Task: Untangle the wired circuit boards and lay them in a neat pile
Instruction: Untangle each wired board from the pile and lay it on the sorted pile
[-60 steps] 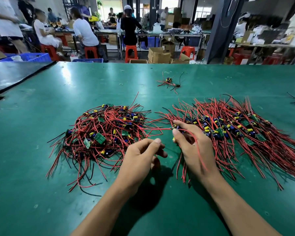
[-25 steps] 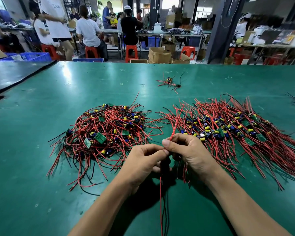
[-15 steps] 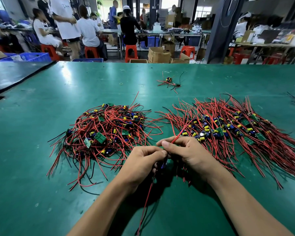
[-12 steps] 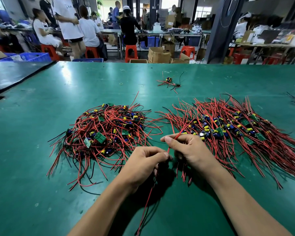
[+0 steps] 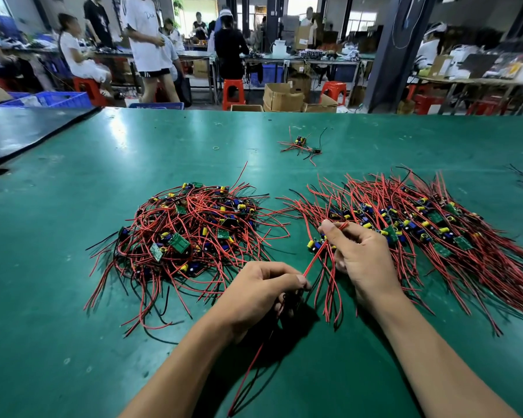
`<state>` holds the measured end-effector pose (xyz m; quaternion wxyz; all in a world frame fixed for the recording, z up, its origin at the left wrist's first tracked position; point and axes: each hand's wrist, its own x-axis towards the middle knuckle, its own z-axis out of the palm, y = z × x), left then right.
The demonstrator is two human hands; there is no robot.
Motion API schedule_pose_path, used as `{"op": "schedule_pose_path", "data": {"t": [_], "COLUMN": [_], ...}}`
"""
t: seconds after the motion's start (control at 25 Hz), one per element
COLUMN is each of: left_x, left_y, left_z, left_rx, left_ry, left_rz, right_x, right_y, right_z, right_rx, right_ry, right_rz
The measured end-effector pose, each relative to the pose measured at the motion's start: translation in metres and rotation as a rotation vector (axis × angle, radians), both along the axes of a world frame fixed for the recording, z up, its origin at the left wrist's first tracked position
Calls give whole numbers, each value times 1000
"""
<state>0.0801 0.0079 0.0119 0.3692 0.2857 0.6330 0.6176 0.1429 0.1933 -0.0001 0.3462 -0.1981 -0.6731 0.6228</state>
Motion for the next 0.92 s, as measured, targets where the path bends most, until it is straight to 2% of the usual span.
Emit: {"op": "schedule_pose_path", "data": {"t": [0.08, 0.16, 0.24, 0.32, 0.48, 0.68, 0.76, 0.84, 0.92], "left_x": [0, 0, 1, 0, -3, -3, -3, -3, -5], "left_y": [0, 0, 2, 2, 0, 0, 0, 0, -1], "left_z": [0, -1, -2, -3, -4, -5, -4, -4, -4], "left_rx": [-8, 11, 49, 82, 48, 7, -3, -20, -41], "left_ry": [-12, -33, -75, -110, -47, 98, 139, 178, 207], "left_rz": [31, 61, 82, 89, 58, 12, 14, 22, 26], "right_x": [1, 2, 3, 4, 3, 1, 1, 1, 2], "right_y": [-3, -8, -17, -23, -24, -12, -10, -11, -9], "right_z": [3, 3, 3, 3, 6, 11, 14, 17, 23], "right_rx": [-143, -216, -197, -164, -140, -270, -319, -463, -710], "right_ry": [-19, -116, -231, -281, -216, -95, -74, -51, -39], "right_rz": [97, 265, 456, 560, 414, 146, 102, 127, 203]}}
